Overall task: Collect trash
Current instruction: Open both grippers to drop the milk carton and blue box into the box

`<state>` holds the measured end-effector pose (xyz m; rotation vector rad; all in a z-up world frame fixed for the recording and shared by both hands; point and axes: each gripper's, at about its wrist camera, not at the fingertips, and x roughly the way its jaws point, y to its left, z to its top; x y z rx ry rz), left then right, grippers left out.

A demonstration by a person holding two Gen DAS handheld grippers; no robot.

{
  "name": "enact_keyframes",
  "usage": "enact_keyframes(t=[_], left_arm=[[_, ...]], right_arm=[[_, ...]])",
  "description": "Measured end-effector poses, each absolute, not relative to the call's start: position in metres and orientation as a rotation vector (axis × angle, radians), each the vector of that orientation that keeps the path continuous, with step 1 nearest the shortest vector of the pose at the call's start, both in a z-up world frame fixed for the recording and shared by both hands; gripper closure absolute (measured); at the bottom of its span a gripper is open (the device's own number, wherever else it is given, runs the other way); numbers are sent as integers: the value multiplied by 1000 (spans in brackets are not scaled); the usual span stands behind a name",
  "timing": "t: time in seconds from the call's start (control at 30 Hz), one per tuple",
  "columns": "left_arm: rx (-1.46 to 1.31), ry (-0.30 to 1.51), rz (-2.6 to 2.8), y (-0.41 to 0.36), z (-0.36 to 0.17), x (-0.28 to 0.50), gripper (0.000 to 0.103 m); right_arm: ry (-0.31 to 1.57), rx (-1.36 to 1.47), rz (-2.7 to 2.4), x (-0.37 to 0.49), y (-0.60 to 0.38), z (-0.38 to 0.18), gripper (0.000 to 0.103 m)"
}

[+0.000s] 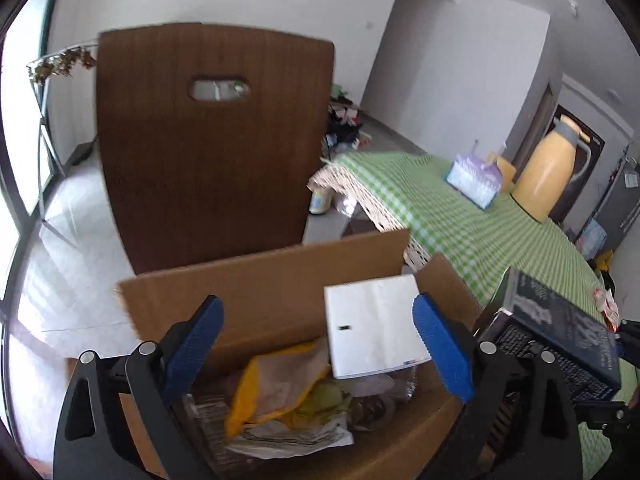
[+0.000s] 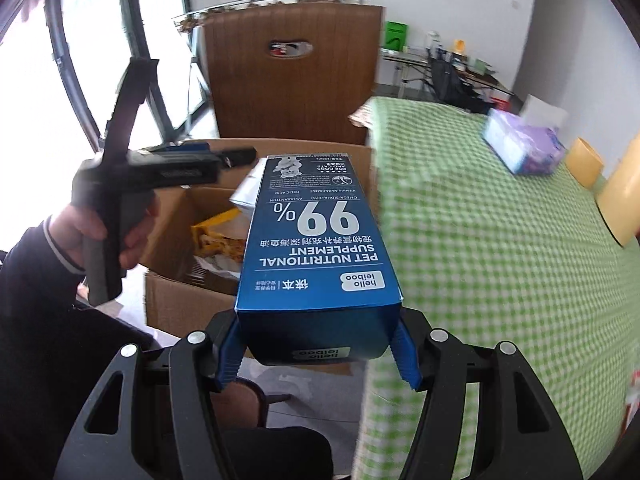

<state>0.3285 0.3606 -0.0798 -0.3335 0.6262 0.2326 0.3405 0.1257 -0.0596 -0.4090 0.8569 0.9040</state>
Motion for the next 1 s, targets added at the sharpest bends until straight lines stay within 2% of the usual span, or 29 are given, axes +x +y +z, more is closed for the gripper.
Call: enact_keyframes(t=[0.17,0.4,0.47,0.53,0.6,1.0], left_arm=[[-348,567,435,406,-54,253,10],[-408,587,558,425,-63,197,10],[-419,601,547,424,-69,190,10],[-409,613,543,421,-73,188,10],[-398,630,550,417,-80,190,10],[-399,638,516,406,-75,197,10]], right_arm=[[902,-471,1104,320,197,-68,43],[1077,-708,1079,321,314,-133,42],[1045,-786,1021,322,332,-145,39],[978,-825,1010,320,344,-146,27],[919,-866,975,319,344,-145,22],[751,-777,774,363,283,-95,22]])
